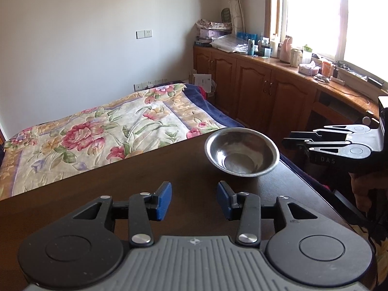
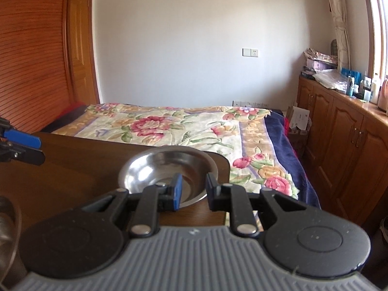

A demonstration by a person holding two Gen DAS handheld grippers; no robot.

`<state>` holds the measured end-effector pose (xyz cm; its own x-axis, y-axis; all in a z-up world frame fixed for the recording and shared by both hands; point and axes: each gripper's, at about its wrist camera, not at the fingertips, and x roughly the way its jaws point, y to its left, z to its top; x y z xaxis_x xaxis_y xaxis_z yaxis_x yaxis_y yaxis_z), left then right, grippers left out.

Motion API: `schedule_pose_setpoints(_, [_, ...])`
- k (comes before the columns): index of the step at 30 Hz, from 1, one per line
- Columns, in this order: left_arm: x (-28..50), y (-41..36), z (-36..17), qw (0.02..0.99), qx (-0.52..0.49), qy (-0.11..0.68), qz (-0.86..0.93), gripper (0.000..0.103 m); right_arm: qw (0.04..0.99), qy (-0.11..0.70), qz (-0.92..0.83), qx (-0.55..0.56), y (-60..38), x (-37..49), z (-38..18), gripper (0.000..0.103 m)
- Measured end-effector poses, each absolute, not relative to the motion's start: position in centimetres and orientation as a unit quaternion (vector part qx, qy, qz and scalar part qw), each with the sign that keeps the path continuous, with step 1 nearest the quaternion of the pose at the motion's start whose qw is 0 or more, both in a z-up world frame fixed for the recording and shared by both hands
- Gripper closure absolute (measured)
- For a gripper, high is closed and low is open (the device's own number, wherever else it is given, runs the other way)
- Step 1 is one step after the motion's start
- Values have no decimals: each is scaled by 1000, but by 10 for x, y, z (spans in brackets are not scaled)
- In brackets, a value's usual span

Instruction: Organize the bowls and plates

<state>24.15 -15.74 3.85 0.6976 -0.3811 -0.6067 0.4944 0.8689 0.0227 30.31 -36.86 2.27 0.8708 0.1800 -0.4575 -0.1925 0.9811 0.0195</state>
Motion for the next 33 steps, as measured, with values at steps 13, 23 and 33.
schedule_pose_setpoints(13, [295,-185,23,903,81,347,-242,48,965,243,95,20,-382,327,7,62])
schedule_pose_setpoints(23, [324,-206,15,886,63,379,-260,54,961,253,105,42,-387,339,2,62])
schedule_pose_setpoints(33, [343,-220,6,867,32,417,-270,64,956,264,111,59,-387,342,-1,62])
